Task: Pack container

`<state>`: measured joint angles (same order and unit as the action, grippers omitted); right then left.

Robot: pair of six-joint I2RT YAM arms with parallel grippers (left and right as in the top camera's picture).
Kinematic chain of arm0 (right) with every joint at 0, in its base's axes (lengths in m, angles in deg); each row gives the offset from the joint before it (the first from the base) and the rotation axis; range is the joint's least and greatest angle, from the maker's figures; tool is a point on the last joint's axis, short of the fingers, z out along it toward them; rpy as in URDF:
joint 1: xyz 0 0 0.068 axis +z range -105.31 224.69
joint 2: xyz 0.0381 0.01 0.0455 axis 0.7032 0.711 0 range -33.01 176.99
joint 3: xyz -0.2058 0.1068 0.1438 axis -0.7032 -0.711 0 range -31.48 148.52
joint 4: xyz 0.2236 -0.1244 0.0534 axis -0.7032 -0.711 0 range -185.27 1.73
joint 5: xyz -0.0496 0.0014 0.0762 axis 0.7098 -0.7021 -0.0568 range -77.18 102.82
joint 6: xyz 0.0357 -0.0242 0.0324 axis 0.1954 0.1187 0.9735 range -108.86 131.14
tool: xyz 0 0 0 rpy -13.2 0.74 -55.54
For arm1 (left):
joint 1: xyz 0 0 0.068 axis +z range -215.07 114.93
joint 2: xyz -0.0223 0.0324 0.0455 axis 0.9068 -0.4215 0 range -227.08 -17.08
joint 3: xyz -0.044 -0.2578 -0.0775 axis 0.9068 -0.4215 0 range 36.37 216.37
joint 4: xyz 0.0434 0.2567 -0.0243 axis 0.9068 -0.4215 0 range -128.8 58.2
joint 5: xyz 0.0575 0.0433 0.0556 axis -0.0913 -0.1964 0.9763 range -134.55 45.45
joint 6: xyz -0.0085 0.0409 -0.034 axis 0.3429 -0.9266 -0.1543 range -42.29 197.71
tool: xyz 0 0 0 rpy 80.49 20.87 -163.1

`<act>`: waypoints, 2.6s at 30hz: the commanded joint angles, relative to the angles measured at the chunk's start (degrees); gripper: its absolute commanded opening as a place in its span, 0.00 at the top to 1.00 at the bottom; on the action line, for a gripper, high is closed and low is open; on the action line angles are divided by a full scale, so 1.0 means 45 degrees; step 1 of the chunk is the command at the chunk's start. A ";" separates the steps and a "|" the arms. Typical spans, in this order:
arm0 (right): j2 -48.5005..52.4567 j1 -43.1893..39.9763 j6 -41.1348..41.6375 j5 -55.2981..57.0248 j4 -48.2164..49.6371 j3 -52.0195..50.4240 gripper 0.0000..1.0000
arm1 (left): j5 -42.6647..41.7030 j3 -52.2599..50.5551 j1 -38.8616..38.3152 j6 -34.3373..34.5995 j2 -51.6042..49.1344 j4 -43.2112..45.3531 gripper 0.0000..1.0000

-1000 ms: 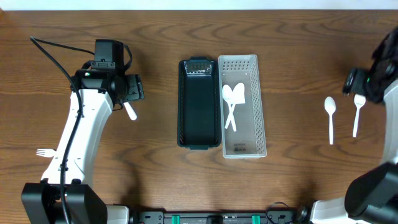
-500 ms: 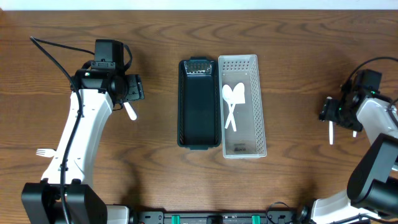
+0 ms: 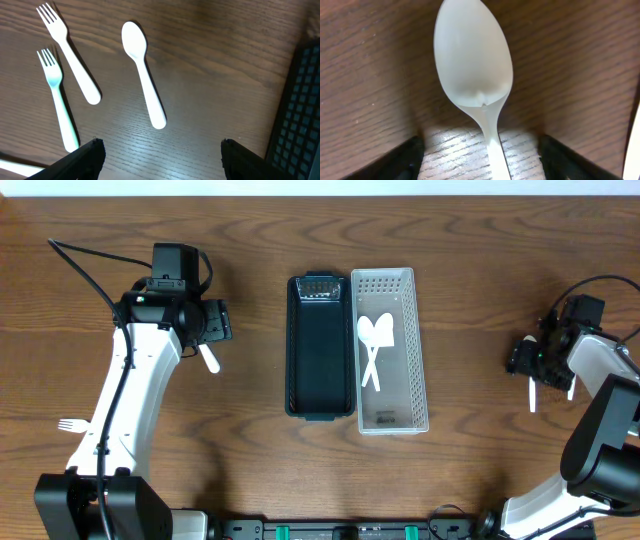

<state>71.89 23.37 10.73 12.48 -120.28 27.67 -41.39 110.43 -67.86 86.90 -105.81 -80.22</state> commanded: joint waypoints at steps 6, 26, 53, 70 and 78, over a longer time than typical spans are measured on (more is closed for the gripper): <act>0.0729 -0.0005 0.0233 -0.0423 -0.0078 -0.0243 0.82 | 0.0015 0.0248 -0.0029 0.0058 -0.0024 -0.0044 0.23; -0.2880 0.4289 0.2705 -0.3740 -0.1035 0.3502 0.99 | 0.0015 0.0248 -0.0029 0.0058 -0.0024 -0.0044 0.22; -0.0427 0.9199 0.2958 -0.1282 -0.2365 0.5518 0.54 | 0.0015 0.0248 -0.0029 0.0058 -0.0024 -0.0228 0.22; -0.2059 0.0442 0.1384 0.1923 -0.6329 0.8485 0.32 | 0.0015 0.0248 -0.0029 0.0058 -0.0024 -0.0219 0.22; 0.0549 -0.1404 0.0058 0.1588 -0.6722 0.8480 0.28 | 0.0019 0.0248 -0.0029 0.0058 -0.0024 -0.0131 0.22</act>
<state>70.89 18.10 14.58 20.24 -150.31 66.32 -41.39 110.43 -67.86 86.90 -105.81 -80.83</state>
